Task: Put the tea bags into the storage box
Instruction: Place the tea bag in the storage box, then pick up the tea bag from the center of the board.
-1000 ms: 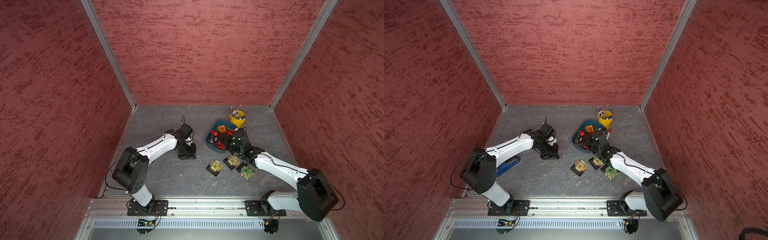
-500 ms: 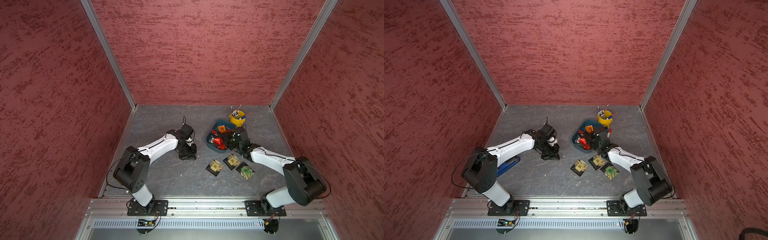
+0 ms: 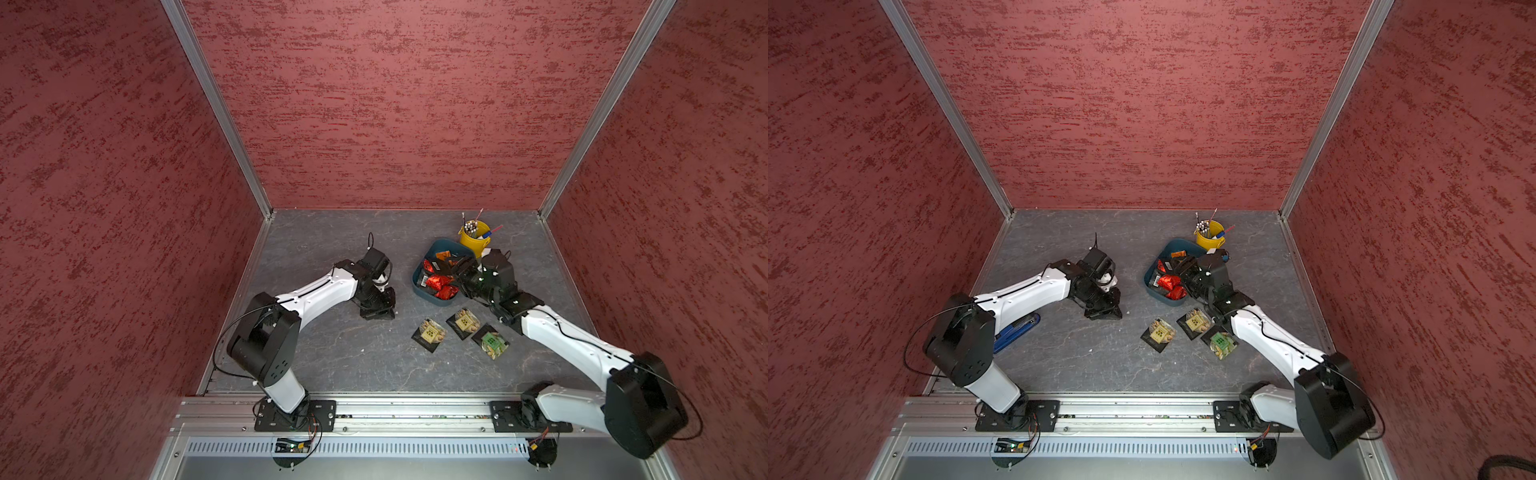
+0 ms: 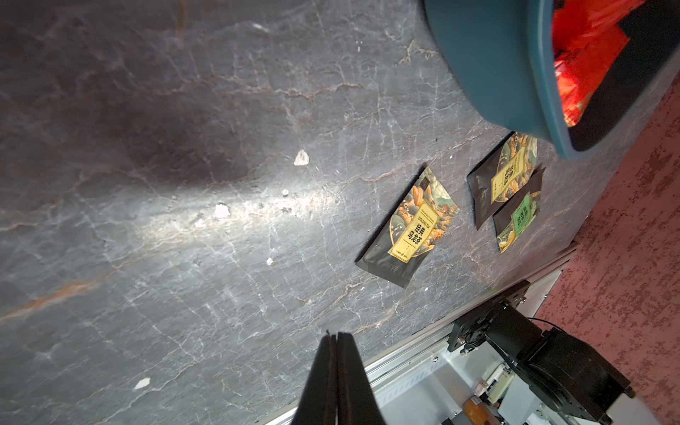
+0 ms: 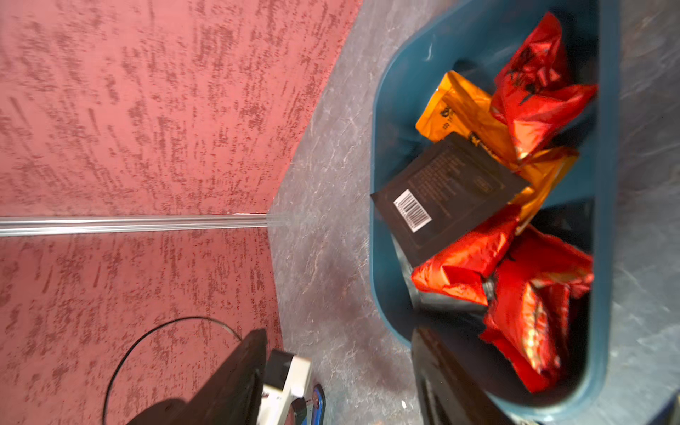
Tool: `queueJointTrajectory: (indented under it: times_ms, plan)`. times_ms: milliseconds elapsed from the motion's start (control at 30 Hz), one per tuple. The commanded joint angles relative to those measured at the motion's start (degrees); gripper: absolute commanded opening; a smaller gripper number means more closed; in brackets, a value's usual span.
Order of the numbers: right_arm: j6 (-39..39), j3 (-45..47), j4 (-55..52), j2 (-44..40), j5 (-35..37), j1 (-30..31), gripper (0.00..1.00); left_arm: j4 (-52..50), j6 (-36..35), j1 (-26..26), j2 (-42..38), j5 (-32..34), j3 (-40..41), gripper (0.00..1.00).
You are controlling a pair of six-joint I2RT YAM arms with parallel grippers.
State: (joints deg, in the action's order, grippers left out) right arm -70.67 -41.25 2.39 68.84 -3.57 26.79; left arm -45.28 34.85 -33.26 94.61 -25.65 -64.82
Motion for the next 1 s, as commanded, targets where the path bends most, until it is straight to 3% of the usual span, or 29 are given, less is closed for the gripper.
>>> queueJointTrajectory:
  times_ms: [0, 67, 167, 467, 633, 767, 967]
  plan:
    - [0.98, 1.88, -7.63, -4.16, 3.49, 2.73, 0.64, 2.18, 0.47, -0.82, 0.94, -0.19, 0.73, 0.21]
    - [0.74, 3.35, -10.43, -6.45, 4.17, 4.93, 0.63, 2.60, 0.70, -1.36, 1.18, -0.14, 0.63, 0.33]
    - [-0.69, 6.30, -14.64, -9.52, 5.99, 8.74, 0.56, 3.21, 1.16, -2.22, 1.46, -0.18, 0.61, 0.43]
    - [-11.15, 17.49, -12.81, -14.45, 9.96, 17.27, 0.02, 6.96, 3.13, -3.83, 2.22, -0.45, 1.62, 0.48]
    - [-12.72, 17.72, -10.83, -8.54, 6.86, 17.77, 0.00, 10.29, 4.47, -4.35, 3.28, -1.31, 2.38, 0.48]
    - [-14.41, 18.84, -3.19, -1.23, 3.08, 18.03, 0.00, 10.72, 4.61, -4.69, 4.18, -1.67, 1.77, 0.49]
    - [-14.79, 17.21, -1.07, 4.67, 2.07, 18.87, 0.00, 10.60, 4.44, -4.70, 5.01, -2.26, 1.28, 0.49]
